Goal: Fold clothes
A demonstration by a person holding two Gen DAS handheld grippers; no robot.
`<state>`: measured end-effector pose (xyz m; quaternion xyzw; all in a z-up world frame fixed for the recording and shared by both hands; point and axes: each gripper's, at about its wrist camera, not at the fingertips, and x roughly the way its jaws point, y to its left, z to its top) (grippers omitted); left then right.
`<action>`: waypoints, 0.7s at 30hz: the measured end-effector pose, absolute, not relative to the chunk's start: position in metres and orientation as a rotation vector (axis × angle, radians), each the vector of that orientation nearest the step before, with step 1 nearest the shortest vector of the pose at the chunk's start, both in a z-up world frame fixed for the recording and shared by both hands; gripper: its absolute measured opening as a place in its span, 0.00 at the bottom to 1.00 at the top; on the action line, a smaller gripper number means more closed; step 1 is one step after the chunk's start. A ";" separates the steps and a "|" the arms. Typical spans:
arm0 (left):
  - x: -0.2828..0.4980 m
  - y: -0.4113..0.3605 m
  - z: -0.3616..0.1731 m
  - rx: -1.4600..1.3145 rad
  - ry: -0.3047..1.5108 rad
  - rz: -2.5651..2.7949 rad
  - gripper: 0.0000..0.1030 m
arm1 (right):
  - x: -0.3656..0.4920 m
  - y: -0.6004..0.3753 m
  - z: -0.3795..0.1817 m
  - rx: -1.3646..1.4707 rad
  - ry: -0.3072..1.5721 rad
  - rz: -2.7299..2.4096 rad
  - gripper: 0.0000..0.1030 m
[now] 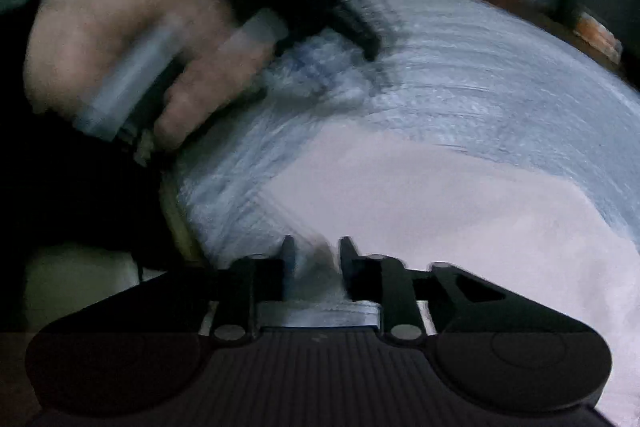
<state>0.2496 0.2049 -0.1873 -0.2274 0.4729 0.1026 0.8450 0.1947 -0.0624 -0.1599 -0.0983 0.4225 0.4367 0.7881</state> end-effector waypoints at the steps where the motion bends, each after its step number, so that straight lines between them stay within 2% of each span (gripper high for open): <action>1: 0.249 0.202 -0.188 -0.480 1.000 0.203 0.50 | 0.207 -0.090 -0.155 -0.104 0.917 0.840 0.46; 5: 0.250 0.186 -0.184 -0.444 0.994 0.141 0.52 | 0.243 -0.218 -0.163 0.328 0.943 0.341 0.50; 9: 0.252 0.172 -0.182 -0.406 0.988 0.101 0.53 | 0.246 -0.318 -0.189 0.704 0.900 -0.022 0.48; 14: 0.254 0.166 -0.187 -0.402 1.004 0.097 0.53 | 0.259 -0.325 -0.200 0.716 0.887 -0.057 0.47; 15: 0.255 0.166 -0.188 -0.403 1.007 0.097 0.53 | 0.262 -0.325 -0.203 0.721 0.883 -0.061 0.40; 16: 0.255 0.165 -0.188 -0.403 1.008 0.096 0.53 | 0.264 -0.327 -0.205 0.712 0.880 -0.060 0.28; 17: 0.255 0.164 -0.188 -0.402 1.008 0.094 0.53 | 0.266 -0.324 -0.205 0.683 0.874 -0.052 0.09; 21: 0.256 0.161 -0.189 -0.397 1.011 0.087 0.53 | 0.264 -0.320 -0.200 0.604 0.869 -0.032 0.10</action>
